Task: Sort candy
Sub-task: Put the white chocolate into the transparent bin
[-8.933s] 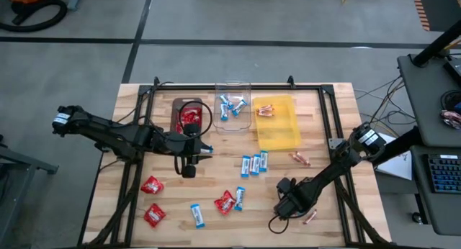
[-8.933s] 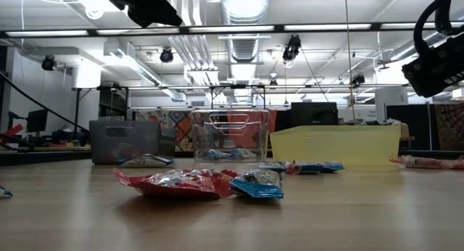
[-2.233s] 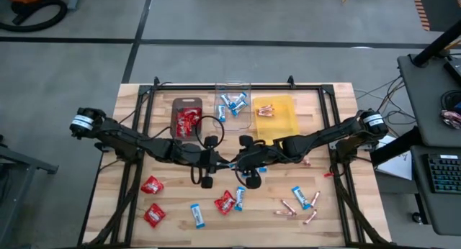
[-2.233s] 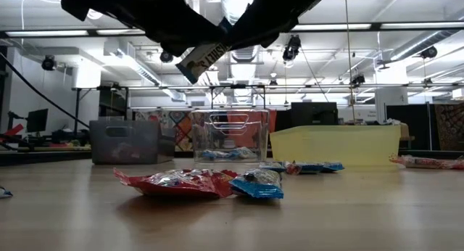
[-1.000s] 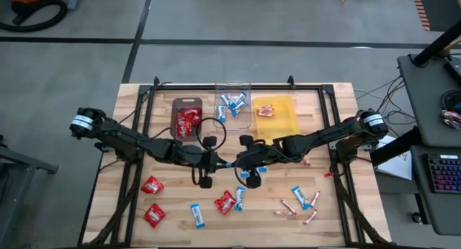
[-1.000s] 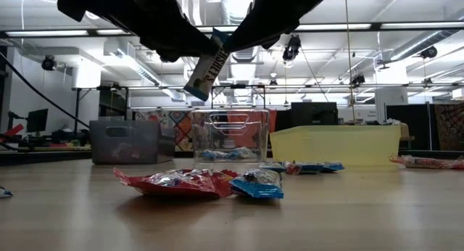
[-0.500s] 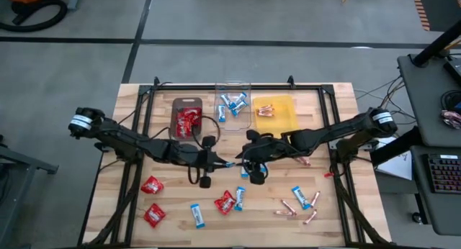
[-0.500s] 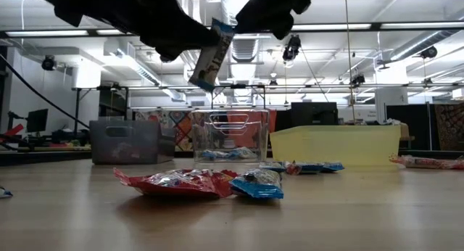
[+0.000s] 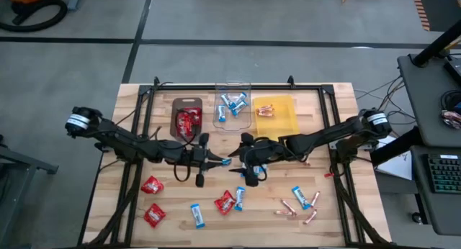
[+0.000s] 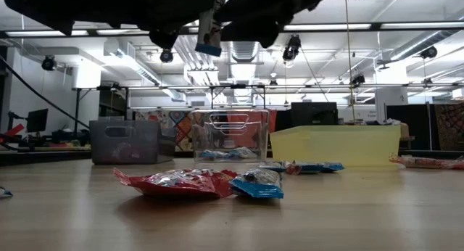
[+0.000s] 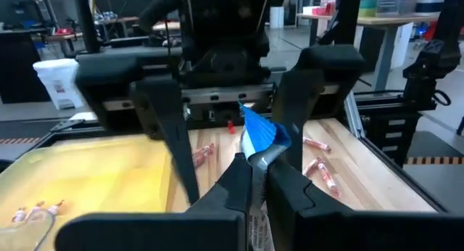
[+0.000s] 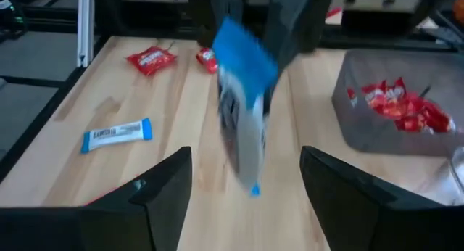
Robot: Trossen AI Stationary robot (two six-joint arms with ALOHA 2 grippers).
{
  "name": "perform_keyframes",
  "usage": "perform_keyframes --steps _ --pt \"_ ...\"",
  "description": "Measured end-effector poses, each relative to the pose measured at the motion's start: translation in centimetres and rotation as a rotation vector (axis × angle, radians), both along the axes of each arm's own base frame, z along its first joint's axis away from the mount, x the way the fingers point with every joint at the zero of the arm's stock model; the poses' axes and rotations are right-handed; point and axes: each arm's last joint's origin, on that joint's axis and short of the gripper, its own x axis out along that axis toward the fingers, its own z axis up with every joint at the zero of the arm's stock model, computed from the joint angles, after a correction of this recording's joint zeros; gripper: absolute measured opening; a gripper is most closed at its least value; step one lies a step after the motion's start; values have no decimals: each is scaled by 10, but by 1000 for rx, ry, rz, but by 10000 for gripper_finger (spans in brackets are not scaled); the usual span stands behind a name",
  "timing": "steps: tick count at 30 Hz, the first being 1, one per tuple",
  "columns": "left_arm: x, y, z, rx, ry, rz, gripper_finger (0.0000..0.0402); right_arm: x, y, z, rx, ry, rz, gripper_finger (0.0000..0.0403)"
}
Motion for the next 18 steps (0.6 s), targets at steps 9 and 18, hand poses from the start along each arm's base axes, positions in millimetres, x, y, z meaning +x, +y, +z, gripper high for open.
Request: perform_keyframes --steps 9,18 --pt "3 -1 0 9 0 -1 3 5 1 4 -43 -22 28 142" --pt "3 0 1 -4 4 39 60 5 0 4 -77 -25 42 25"
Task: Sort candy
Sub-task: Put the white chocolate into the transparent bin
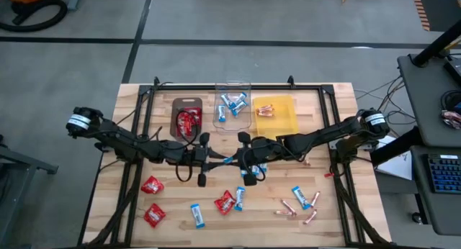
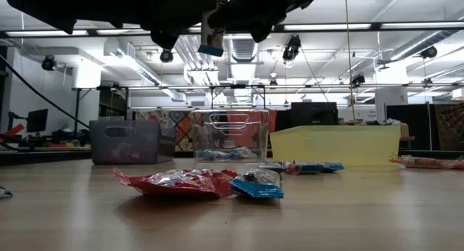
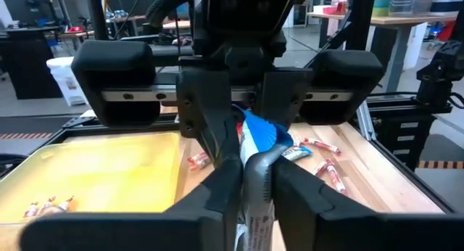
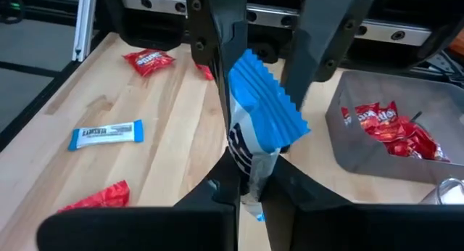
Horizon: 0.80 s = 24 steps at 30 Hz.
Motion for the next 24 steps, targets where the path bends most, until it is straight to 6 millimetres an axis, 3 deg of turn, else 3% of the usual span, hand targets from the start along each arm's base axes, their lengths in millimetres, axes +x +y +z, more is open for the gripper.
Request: perform_keyframes --steps 6,11,18,24 --pt "-4 1 -1 10 56 4 118 0 -5 3 -3 31 -20 23" --pt "-14 5 2 15 148 23 149 1 -24 14 -48 145 -138 22" --pt "-39 12 11 -10 305 74 157 0 -82 33 -148 260 -326 21" --pt "-59 17 22 -57 331 94 157 7 -146 31 -192 311 -450 20"
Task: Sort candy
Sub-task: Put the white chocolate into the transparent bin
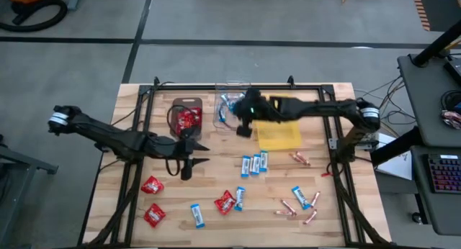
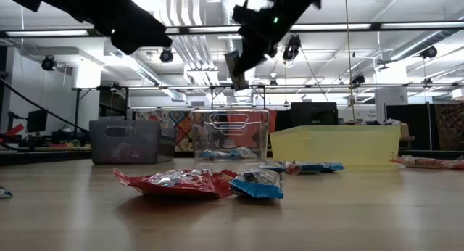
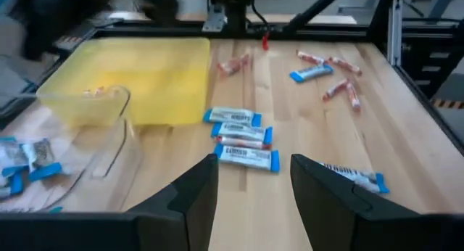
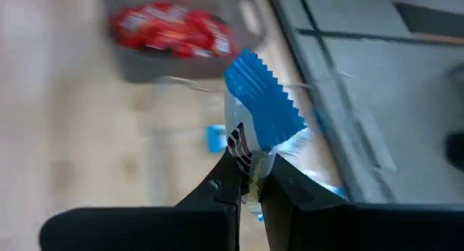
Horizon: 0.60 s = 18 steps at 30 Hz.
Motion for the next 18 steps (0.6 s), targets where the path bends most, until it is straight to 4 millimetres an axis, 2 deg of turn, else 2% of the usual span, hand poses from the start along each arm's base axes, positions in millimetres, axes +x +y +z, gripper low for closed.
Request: perform_keyframes --steps 6,11,18 --pt "-13 3 6 -44 12 19 157 14 -56 -12 -98 76 -23 20" --pt "-17 4 8 -48 17 22 157 26 -98 -34 -134 159 -43 27" --pt "-19 5 4 -39 41 21 157 44 -131 -56 -128 196 -79 40"
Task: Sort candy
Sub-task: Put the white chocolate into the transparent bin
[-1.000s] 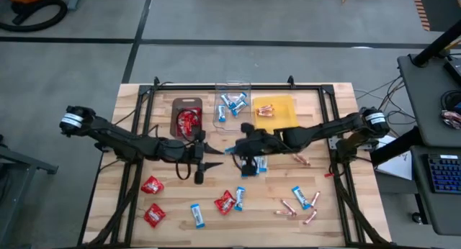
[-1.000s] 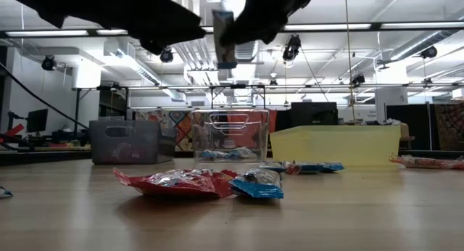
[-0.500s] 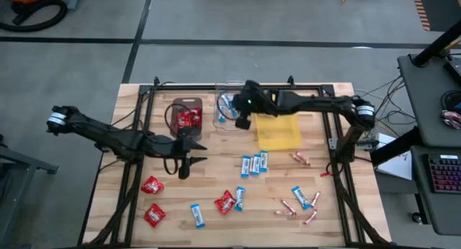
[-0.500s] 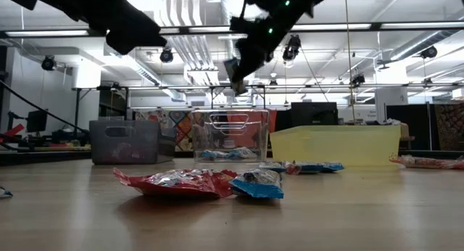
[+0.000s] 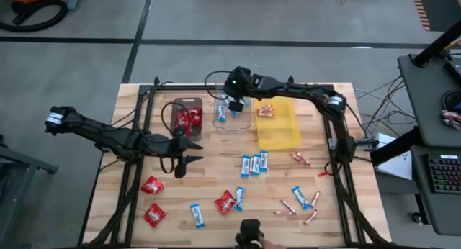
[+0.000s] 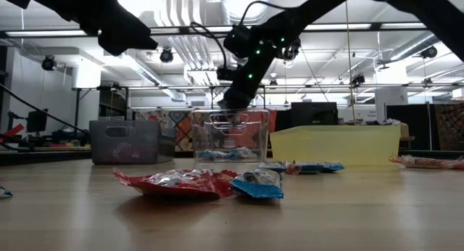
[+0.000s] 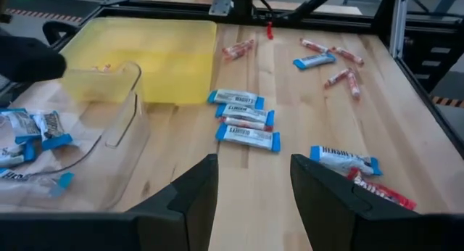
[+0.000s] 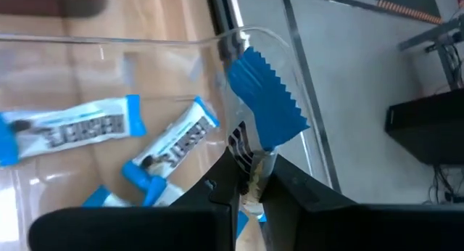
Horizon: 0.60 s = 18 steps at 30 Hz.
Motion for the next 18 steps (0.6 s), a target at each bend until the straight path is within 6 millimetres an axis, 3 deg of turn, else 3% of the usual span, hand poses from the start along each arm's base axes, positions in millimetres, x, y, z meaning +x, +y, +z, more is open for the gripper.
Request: perform_keyframes --steps 7,18 --pt "-1 0 -6 4 18 0 157 8 -3 7 2 20 25 43" --pt "-1 0 -6 4 17 0 157 6 -1 8 74 42 44 49"
